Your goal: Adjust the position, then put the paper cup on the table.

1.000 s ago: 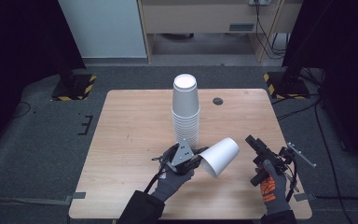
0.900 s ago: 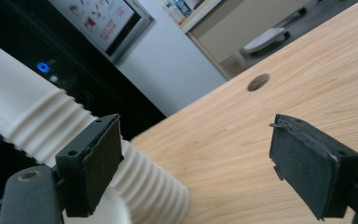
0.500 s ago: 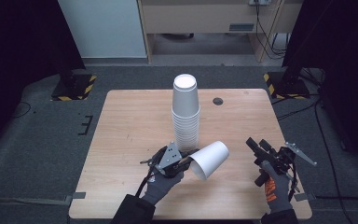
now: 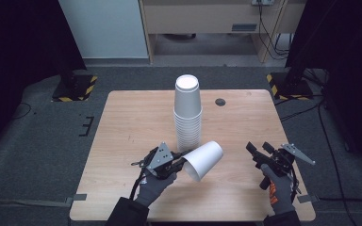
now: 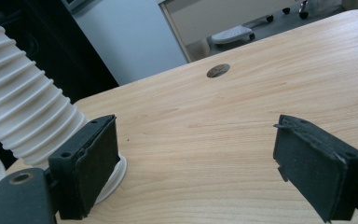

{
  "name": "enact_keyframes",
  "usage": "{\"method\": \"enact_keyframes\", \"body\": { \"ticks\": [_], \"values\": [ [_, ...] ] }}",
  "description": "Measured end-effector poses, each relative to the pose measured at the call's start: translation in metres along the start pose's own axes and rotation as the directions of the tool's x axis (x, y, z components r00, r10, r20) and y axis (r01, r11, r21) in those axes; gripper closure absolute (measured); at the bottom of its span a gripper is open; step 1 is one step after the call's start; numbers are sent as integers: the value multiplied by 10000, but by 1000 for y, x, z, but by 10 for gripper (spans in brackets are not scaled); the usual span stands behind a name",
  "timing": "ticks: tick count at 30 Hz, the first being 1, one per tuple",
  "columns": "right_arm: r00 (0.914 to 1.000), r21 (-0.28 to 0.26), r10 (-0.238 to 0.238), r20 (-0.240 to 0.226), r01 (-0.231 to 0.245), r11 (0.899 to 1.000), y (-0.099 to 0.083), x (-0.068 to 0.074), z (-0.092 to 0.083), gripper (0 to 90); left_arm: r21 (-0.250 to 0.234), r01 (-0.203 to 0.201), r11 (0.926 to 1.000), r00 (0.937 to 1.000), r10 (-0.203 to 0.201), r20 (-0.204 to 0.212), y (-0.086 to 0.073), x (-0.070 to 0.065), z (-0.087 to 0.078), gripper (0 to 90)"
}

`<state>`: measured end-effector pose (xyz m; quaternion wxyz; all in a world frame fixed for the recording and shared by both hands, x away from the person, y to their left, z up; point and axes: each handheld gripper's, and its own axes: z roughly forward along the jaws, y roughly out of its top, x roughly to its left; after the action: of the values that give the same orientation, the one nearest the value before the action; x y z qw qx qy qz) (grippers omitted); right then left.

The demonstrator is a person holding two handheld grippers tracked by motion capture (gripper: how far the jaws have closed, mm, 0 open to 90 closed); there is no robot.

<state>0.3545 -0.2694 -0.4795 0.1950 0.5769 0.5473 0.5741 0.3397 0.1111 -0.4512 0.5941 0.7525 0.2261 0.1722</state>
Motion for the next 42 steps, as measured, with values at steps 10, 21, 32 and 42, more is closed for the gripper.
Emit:
{"method": "enact_keyframes", "body": {
  "ticks": [10, 21, 32, 42],
  "values": [
    [9985, 259, -449, 299, 442, 9987, -1, -2, 1, 141, 300, 144, 9994, 9999, -146, 57, -8, 6, -16, 866],
    [9886, 802, -1318, 728, 1259, 9888, -4, -4, 4, 131, 608, 311, 9977, 9989, -289, -373, -21, 14, -46, 866],
    [9717, 1248, -2088, 1106, 1948, 9729, -7, -6, 6, 124, 826, 843, 9930, 9873, -720, -1414, -34, 30, -83, 866],
    [9327, 2392, -3227, 1611, 2803, 9296, -17, -13, 13, 120, 1016, 1478, 9838, 9655, -1212, -2307, -41, 43, -104, 866]
  ]
}}
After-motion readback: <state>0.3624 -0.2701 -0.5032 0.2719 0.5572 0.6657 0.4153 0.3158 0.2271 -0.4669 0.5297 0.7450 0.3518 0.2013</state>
